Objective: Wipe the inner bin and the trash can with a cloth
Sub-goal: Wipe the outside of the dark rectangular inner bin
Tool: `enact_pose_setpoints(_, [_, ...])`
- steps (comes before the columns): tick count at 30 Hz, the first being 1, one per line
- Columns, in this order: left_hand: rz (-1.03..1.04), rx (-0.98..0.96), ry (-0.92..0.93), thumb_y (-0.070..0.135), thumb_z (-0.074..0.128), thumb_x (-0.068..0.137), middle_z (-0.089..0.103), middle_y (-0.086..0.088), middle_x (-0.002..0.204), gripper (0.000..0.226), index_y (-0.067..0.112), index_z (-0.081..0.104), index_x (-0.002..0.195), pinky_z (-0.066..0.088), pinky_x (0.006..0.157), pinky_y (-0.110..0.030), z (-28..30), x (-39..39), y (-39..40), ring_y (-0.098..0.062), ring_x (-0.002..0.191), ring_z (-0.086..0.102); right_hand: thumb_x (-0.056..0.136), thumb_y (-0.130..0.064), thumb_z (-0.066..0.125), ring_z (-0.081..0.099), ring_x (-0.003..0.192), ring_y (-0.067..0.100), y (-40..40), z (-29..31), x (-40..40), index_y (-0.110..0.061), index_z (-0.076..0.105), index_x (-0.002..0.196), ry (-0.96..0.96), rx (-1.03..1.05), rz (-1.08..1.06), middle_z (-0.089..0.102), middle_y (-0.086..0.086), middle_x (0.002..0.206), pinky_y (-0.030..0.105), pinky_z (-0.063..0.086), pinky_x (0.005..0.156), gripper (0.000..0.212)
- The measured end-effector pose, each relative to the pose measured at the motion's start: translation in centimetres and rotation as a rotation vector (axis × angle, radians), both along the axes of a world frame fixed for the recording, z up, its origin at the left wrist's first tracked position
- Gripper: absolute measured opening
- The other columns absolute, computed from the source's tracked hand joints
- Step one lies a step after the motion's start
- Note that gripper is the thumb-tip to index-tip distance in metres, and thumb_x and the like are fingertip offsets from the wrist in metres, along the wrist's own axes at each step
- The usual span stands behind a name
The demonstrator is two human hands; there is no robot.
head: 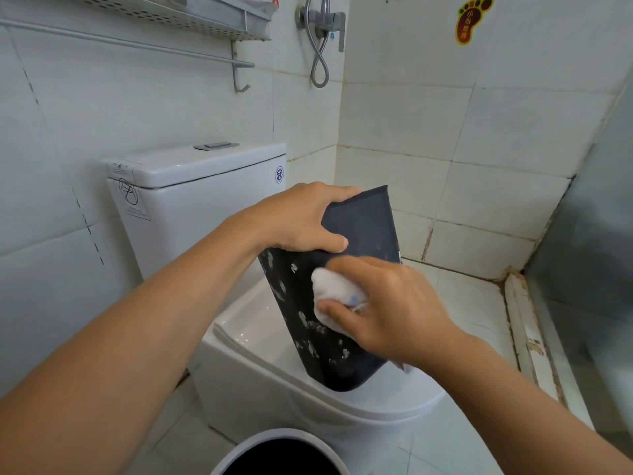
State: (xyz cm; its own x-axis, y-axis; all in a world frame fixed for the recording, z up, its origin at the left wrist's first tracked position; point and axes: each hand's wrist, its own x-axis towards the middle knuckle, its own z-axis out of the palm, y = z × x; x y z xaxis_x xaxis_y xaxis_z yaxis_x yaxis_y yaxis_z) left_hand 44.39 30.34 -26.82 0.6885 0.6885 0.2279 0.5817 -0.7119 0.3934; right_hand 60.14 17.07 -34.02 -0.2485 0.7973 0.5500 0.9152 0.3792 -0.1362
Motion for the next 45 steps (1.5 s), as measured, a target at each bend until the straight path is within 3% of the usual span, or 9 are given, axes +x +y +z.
enact_pose_setpoints(4, [0.023, -0.036, -0.022, 0.034, 0.078, 0.084, 0.063, 0.024, 0.135, 0.084, 0.040, 0.038, 0.157, 0.051, 0.105, -0.033, 0.0, -0.7, 0.4, 0.000, 0.116, 0.063, 0.091, -0.070, 0.053, 0.060, 0.083, 0.012, -1.4, -0.5, 1.1, -0.041, 0.058, 0.115, -0.092, -0.198, -0.023, 0.068, -0.017, 0.094, 0.023, 0.046, 0.068, 0.038])
enact_pose_setpoints(11, [-0.002, 0.013, 0.002, 0.042, 0.078, 0.083, 0.051, 0.025, 0.151, 0.083, 0.041, 0.039, 0.156, 0.043, 0.115, -0.034, 0.0, 0.1, 0.1, 0.000, 0.136, 0.049, 0.091, -0.064, 0.055, 0.063, 0.075, 0.019, 0.9, -0.5, -0.3, -0.036, 0.061, 0.125, 0.085, 0.114, -0.019, 0.067, -0.011, 0.090, 0.038, 0.053, 0.059, 0.044])
enact_pose_setpoints(14, [0.008, -0.038, -0.024, 0.032, 0.079, 0.084, 0.065, 0.022, 0.134, 0.079, 0.040, 0.043, 0.153, 0.051, 0.105, -0.033, 0.2, -0.6, 0.1, 0.000, 0.117, 0.064, 0.090, -0.066, 0.055, 0.063, 0.077, 0.017, 0.0, -1.3, 0.4, -0.039, 0.061, 0.115, -0.005, -0.004, -0.007, 0.066, -0.013, 0.092, 0.036, 0.052, 0.062, 0.037])
enact_pose_setpoints(18, [0.034, -0.069, -0.057, 0.028, 0.078, 0.086, 0.066, 0.026, 0.129, 0.080, 0.040, 0.041, 0.155, 0.050, 0.105, -0.030, 0.1, -1.5, 0.1, 0.005, 0.112, 0.064, 0.089, -0.070, 0.052, 0.063, 0.084, 0.015, -1.5, -2.3, 1.4, -0.040, 0.059, 0.113, -0.037, -0.185, -0.025, 0.068, -0.016, 0.094, 0.032, 0.051, 0.071, 0.038])
enact_pose_setpoints(22, [0.020, -0.060, -0.034, 0.031, 0.078, 0.086, 0.064, 0.025, 0.133, 0.080, 0.039, 0.040, 0.156, 0.050, 0.105, -0.029, 0.2, -1.0, -0.1, 0.005, 0.114, 0.062, 0.091, -0.070, 0.050, 0.063, 0.079, 0.015, -0.2, -1.8, 0.7, -0.040, 0.060, 0.115, 0.000, -0.017, -0.016, 0.067, -0.014, 0.093, 0.034, 0.052, 0.065, 0.040])
enact_pose_setpoints(26, [0.007, -0.008, -0.010, 0.037, 0.078, 0.085, 0.050, 0.026, 0.151, 0.081, 0.040, 0.038, 0.156, 0.041, 0.115, -0.030, 0.3, -0.3, -0.4, 0.002, 0.134, 0.049, 0.091, -0.066, 0.055, 0.063, 0.074, 0.018, 1.3, -1.2, -0.4, -0.037, 0.062, 0.120, 0.087, 0.134, -0.055, 0.067, -0.010, 0.089, 0.038, 0.053, 0.058, 0.042])
enact_pose_setpoints(33, [0.001, -0.098, -0.085, 0.027, 0.079, 0.086, 0.063, 0.035, 0.127, 0.076, 0.042, 0.044, 0.152, 0.049, 0.107, -0.024, 0.1, -1.7, 0.0, 0.012, 0.113, 0.061, 0.089, -0.069, 0.055, 0.061, 0.085, 0.012, -0.5, -2.7, 2.1, -0.040, 0.056, 0.113, 0.020, -0.196, -0.007, 0.067, -0.016, 0.094, 0.032, 0.049, 0.071, 0.037])
enact_pose_setpoints(42, [-0.018, -0.104, -0.096, 0.025, 0.079, 0.087, 0.067, 0.035, 0.118, 0.072, 0.051, 0.048, 0.146, 0.053, 0.102, -0.026, 0.2, -1.7, -0.7, 0.007, 0.105, 0.067, 0.098, -0.059, 0.057, 0.065, 0.091, 0.024, 4.2, -2.1, 5.3, -0.031, 0.056, 0.122, 0.490, 0.000, -0.462, 0.060, -0.011, 0.091, 0.035, 0.044, 0.070, 0.037])
enact_pose_setpoints(45, [-0.010, -0.093, -0.083, 0.025, 0.079, 0.086, 0.064, 0.042, 0.116, 0.074, 0.047, 0.047, 0.149, 0.052, 0.100, -0.021, 0.2, -1.3, -0.7, 0.012, 0.104, 0.065, 0.097, -0.059, 0.056, 0.064, 0.094, 0.026, 3.2, -2.7, 3.9, -0.030, 0.052, 0.123, 0.439, 0.019, -0.418, 0.065, -0.007, 0.104, 0.036, 0.042, 0.071, 0.039])
